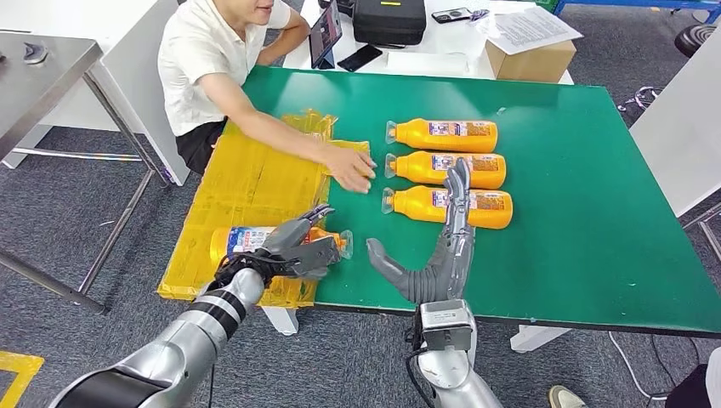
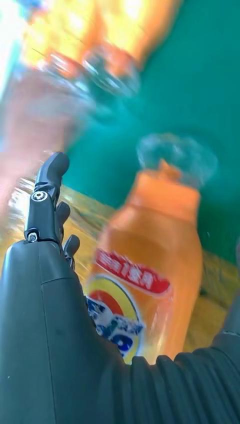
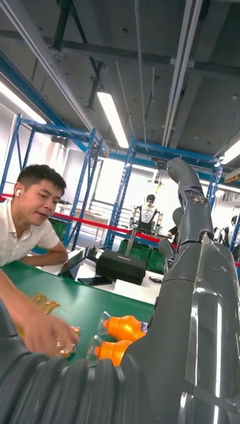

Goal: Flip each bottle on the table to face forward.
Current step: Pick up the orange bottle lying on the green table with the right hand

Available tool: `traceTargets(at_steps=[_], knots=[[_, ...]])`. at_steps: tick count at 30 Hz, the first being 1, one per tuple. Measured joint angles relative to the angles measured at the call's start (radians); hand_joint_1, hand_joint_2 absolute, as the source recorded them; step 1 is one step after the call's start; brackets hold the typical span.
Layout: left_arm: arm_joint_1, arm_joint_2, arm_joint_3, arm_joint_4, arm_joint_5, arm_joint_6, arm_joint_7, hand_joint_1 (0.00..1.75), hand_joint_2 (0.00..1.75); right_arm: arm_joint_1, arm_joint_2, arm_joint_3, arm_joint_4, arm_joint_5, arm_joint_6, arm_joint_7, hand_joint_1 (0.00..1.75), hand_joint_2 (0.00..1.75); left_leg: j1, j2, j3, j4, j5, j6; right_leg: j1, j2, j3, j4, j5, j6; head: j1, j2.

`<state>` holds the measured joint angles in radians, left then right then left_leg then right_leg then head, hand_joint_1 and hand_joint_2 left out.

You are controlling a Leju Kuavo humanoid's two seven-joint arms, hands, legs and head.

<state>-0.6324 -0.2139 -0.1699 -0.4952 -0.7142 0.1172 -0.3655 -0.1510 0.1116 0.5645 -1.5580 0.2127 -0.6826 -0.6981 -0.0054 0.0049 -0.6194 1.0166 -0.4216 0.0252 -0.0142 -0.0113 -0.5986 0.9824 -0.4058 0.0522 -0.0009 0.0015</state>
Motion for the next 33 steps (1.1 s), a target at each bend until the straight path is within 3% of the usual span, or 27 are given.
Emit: traceTargets(at_steps=[6,12,14,18,26,33], knots=[[0.145,-0.021,-0.051,-0.250,0.235,0.026,-0.025,0.00,1.75,0.018,-0.001,0.000,-0.007,0.040,-0.011,0.000,0.00,1.75,0.000,0.000,-0.002,0.000,-0.001,0.000,0.000,0.000,-0.002,0.000,0.000,0.000,0.000,0.000],[0.293,-0.032,-0.130,-0.497,0.593,-0.058,0.027,0.00,1.75,0.049,-0.007,-0.004,-0.018,0.085,-0.011,0.000,0.00,1.75,0.000,0.001,-0.004,0.000,-0.001,0.000,0.000,0.000,-0.004,-0.001,-0.001,0.000,0.000,0.000],[0.333,-0.033,-0.146,-0.551,0.777,-0.097,0.065,0.00,1.75,0.062,-0.015,-0.010,-0.025,0.100,-0.012,0.000,0.00,1.75,0.000,0.001,-0.004,0.000,-0.001,0.000,0.000,0.000,-0.004,-0.001,-0.001,0.000,0.000,0.000],[0.404,-0.023,-0.176,-0.629,1.028,-0.083,0.099,0.00,1.75,0.107,-0.031,-0.052,-0.081,0.114,-0.012,0.000,0.00,1.75,0.000,0.000,-0.004,0.000,-0.001,0.000,0.000,0.000,-0.004,-0.001,-0.001,0.000,0.000,0.000],[0.444,0.006,-0.214,-0.696,1.091,-0.017,0.072,0.00,1.75,0.163,-0.052,-0.133,-0.132,0.195,-0.011,0.020,0.00,1.75,0.000,0.000,-0.004,0.000,-0.001,0.000,0.000,0.000,-0.004,-0.001,-0.001,0.000,0.000,0.000],[0.522,0.031,-0.257,-0.768,0.936,0.098,0.062,0.00,1.75,0.198,-0.134,-0.262,0.044,0.552,-0.011,0.180,0.00,1.75,-0.001,-0.003,-0.005,0.000,-0.002,0.001,-0.001,-0.002,-0.004,-0.002,-0.001,0.000,0.000,0.000]])
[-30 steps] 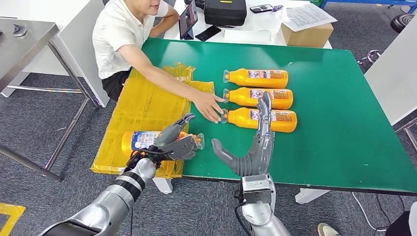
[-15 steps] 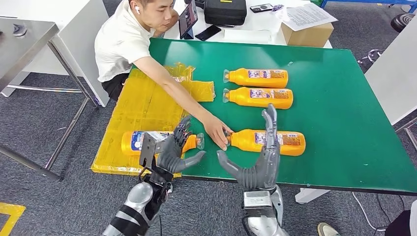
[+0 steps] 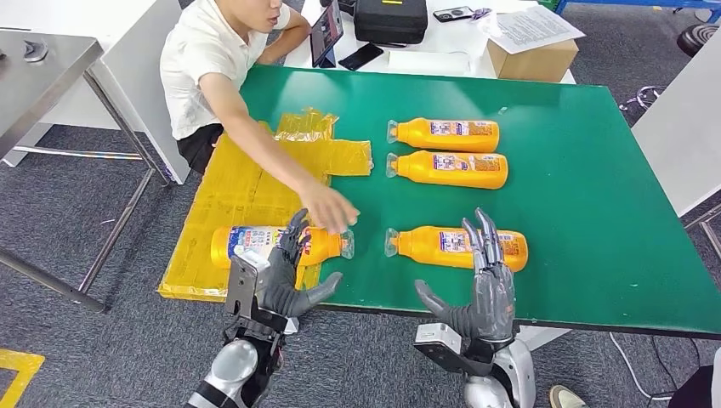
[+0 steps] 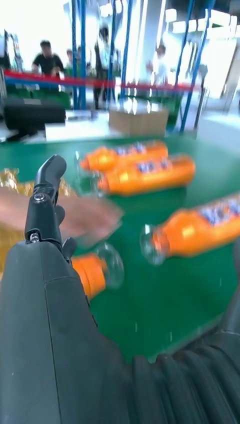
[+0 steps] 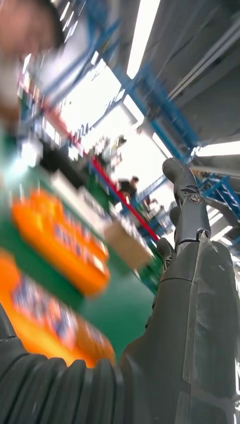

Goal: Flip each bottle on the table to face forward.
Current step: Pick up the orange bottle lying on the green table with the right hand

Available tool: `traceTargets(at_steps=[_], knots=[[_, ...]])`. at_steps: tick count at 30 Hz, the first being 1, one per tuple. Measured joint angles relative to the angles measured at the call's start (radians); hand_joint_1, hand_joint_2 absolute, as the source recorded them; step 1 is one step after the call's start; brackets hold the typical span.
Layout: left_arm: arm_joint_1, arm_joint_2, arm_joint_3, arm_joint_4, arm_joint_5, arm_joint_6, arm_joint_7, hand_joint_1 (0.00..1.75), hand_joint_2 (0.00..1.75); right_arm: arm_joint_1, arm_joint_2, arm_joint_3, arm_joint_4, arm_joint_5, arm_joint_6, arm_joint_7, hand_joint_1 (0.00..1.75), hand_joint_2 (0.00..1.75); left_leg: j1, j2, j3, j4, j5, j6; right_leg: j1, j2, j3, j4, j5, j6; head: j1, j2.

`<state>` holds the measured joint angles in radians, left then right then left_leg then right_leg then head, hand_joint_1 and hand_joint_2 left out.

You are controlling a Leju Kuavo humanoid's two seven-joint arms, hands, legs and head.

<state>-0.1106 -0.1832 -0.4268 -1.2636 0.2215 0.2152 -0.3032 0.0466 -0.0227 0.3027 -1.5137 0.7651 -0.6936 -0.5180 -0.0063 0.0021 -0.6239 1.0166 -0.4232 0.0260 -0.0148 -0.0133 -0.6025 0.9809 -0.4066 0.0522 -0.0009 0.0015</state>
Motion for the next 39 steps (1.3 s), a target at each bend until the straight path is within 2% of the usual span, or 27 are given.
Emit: traceTargets(at_steps=[6,11,15,22,39], knots=[[0.063,0.001,-0.060,-0.001,-0.074,-0.001,-0.001,0.00,1.75,0.013,-0.075,-0.100,0.104,0.052,0.008,0.059,0.00,1.75,-0.001,0.000,-0.001,0.000,-0.001,0.002,-0.001,0.000,-0.001,-0.001,0.000,0.000,0.000,0.000],[0.063,-0.003,-0.083,0.001,-0.108,0.003,-0.013,0.00,1.75,-0.021,-0.117,-0.136,0.182,0.067,0.044,0.068,0.00,1.75,-0.001,0.000,-0.001,0.000,-0.001,0.002,0.000,0.000,-0.001,0.000,0.000,0.000,0.000,0.000],[0.052,-0.007,-0.111,0.002,-0.191,0.006,-0.024,0.00,1.75,-0.084,-0.143,-0.139,0.259,0.129,0.048,0.063,0.00,1.75,-0.001,0.000,0.000,0.000,0.000,0.003,0.000,0.000,0.000,0.000,0.001,0.001,0.000,0.000],[0.048,-0.011,-0.130,0.007,-0.210,0.006,-0.024,0.00,1.75,-0.140,-0.159,-0.137,0.333,0.150,0.045,0.067,0.00,1.75,-0.001,0.000,-0.001,0.000,0.000,0.003,0.000,0.000,0.000,0.000,0.001,0.001,0.000,0.000],[0.040,-0.011,-0.133,0.010,-0.210,0.006,-0.024,0.00,1.75,-0.153,-0.163,-0.137,0.377,0.150,0.045,0.067,0.00,1.75,-0.001,0.000,-0.001,0.000,-0.001,0.003,0.000,0.000,0.000,0.000,0.000,0.001,0.000,0.000]])
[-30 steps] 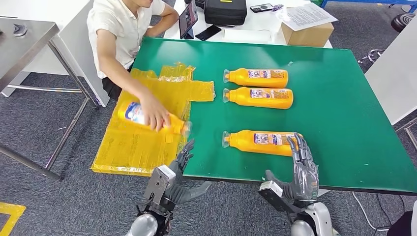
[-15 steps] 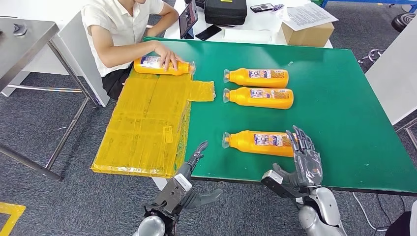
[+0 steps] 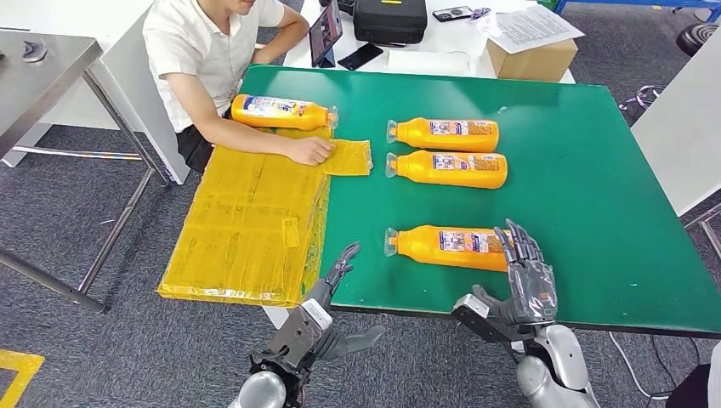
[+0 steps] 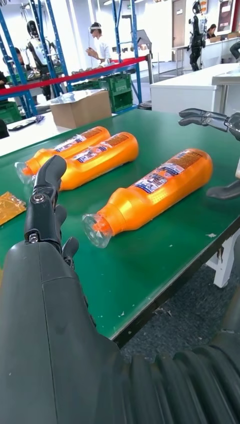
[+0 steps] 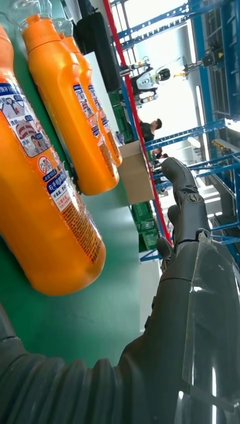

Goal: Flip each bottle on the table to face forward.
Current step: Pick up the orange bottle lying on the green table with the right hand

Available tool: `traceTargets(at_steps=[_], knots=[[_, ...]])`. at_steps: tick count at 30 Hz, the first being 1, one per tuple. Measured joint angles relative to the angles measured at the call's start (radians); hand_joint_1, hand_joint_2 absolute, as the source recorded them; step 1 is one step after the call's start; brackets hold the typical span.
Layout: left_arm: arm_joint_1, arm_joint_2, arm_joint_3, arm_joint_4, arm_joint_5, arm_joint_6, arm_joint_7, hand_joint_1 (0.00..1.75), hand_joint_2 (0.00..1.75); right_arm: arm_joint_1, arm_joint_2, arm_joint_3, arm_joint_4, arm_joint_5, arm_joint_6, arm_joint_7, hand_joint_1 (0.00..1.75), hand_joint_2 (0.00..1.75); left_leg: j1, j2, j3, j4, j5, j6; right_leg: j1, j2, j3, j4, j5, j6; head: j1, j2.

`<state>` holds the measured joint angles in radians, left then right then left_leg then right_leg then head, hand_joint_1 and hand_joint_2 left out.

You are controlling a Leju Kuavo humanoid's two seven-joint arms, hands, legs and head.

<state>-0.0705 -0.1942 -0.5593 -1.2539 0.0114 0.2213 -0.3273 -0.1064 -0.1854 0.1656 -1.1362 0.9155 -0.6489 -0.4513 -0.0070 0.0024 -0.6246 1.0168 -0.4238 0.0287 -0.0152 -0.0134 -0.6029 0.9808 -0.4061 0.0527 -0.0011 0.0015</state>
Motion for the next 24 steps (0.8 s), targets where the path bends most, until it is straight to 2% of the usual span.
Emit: traceTargets(at_steps=[5,9,15,20,24], knots=[[-0.001,0.000,-0.001,0.000,-0.010,-0.003,-0.002,0.00,1.75,-0.007,0.000,0.002,0.007,0.004,0.001,0.002,0.00,1.75,0.000,0.000,0.000,0.000,0.000,0.000,0.000,0.000,0.000,0.000,0.000,0.000,0.000,0.000],[-0.007,-0.005,-0.005,0.005,-0.020,-0.014,-0.005,0.00,1.75,-0.061,0.001,0.024,0.051,0.028,0.017,0.028,0.00,1.75,0.000,0.000,0.000,0.000,0.000,0.000,0.000,0.000,0.000,0.000,0.000,0.000,0.000,0.000],[-0.019,-0.009,-0.012,0.020,-0.026,-0.024,-0.004,0.00,1.75,-0.164,0.007,0.060,0.191,0.052,0.063,0.068,0.00,1.75,0.000,0.000,0.000,0.000,0.001,0.000,0.000,0.000,0.001,0.000,0.001,0.000,0.000,0.000],[-0.033,-0.018,-0.019,0.033,-0.026,-0.051,0.004,0.00,1.75,-0.272,0.014,0.106,0.365,0.138,0.147,0.186,0.00,1.75,0.000,0.000,0.000,0.000,0.001,0.000,0.000,0.000,0.001,0.000,0.001,0.000,0.000,0.000],[-0.040,-0.022,-0.022,0.040,-0.026,-0.055,0.006,0.00,1.75,-0.319,0.020,0.125,0.429,0.153,0.147,0.198,0.00,1.75,0.000,0.000,0.001,0.000,0.001,0.000,0.000,0.000,0.001,0.000,0.001,0.000,0.000,0.000]])
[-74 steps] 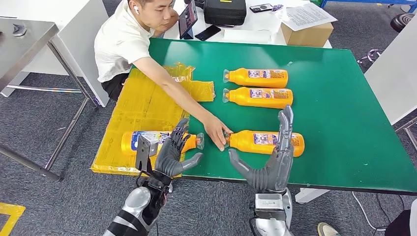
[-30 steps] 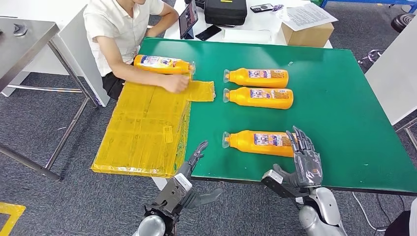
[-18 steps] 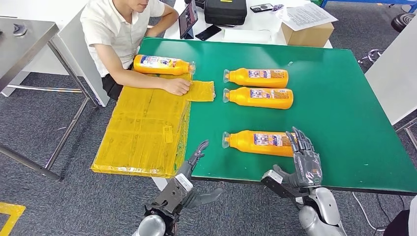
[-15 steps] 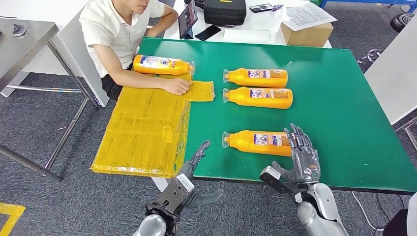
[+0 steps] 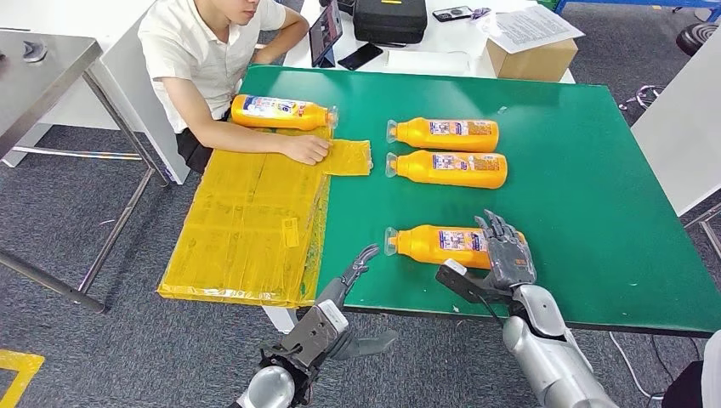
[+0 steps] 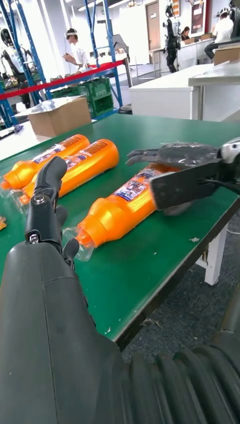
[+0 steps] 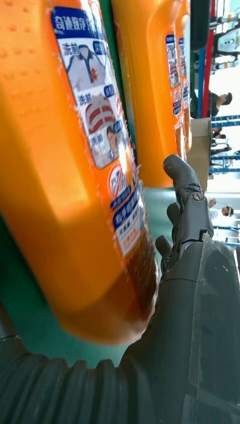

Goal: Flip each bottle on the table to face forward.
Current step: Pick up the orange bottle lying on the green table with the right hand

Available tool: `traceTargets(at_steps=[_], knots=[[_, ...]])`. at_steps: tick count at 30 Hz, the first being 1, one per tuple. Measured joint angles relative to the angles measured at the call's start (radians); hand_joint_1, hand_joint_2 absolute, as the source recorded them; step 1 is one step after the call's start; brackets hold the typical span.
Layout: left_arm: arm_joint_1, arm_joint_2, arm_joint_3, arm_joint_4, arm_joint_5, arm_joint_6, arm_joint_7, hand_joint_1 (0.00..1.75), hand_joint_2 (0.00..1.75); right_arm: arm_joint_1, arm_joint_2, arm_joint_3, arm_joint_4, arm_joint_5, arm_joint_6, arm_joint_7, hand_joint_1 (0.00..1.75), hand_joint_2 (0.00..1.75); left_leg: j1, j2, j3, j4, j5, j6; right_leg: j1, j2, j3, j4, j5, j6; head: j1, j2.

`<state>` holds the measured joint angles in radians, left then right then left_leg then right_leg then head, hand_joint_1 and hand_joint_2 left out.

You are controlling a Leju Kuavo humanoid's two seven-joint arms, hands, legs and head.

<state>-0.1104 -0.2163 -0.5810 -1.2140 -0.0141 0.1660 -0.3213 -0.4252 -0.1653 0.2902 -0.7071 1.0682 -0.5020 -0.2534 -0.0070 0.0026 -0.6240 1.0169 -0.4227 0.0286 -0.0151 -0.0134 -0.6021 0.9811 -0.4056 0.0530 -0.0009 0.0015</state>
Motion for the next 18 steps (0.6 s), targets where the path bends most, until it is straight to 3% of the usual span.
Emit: traceTargets(at_steps=[11,12,15,16,18], knots=[[-0.012,-0.006,-0.002,0.010,0.000,-0.001,0.010,0.00,1.75,-0.082,0.021,0.039,0.118,0.023,0.023,0.039,0.03,1.75,0.000,0.000,0.003,0.000,0.000,0.000,0.000,0.000,0.003,0.000,0.000,0.000,0.000,0.000],[-0.012,-0.006,-0.002,0.010,0.000,-0.001,0.011,0.00,1.75,-0.087,0.022,0.042,0.123,0.027,0.030,0.044,0.38,1.75,0.000,0.000,0.003,0.000,0.000,0.000,0.000,0.000,0.003,0.000,0.000,0.000,0.000,0.000],[-0.013,-0.006,-0.002,0.010,0.000,-0.001,0.013,0.00,1.75,-0.102,0.023,0.052,0.140,0.039,0.066,0.060,1.64,1.75,0.000,0.000,0.006,0.000,0.000,0.000,0.000,0.000,0.005,-0.001,0.000,0.000,0.000,0.000],[-0.013,-0.006,-0.002,0.010,0.000,-0.002,0.013,0.00,1.75,-0.108,0.022,0.057,0.145,0.043,0.084,0.064,1.74,1.75,0.000,0.000,0.006,0.000,0.000,0.000,0.000,0.000,0.005,-0.001,0.000,0.000,0.000,0.000],[-0.013,-0.006,-0.001,0.010,0.001,-0.005,0.014,0.00,1.75,-0.119,0.022,0.067,0.155,0.048,0.125,0.066,1.75,1.75,0.000,0.000,0.007,0.000,0.000,0.000,0.000,0.000,0.006,-0.001,0.000,0.000,0.000,0.000]])
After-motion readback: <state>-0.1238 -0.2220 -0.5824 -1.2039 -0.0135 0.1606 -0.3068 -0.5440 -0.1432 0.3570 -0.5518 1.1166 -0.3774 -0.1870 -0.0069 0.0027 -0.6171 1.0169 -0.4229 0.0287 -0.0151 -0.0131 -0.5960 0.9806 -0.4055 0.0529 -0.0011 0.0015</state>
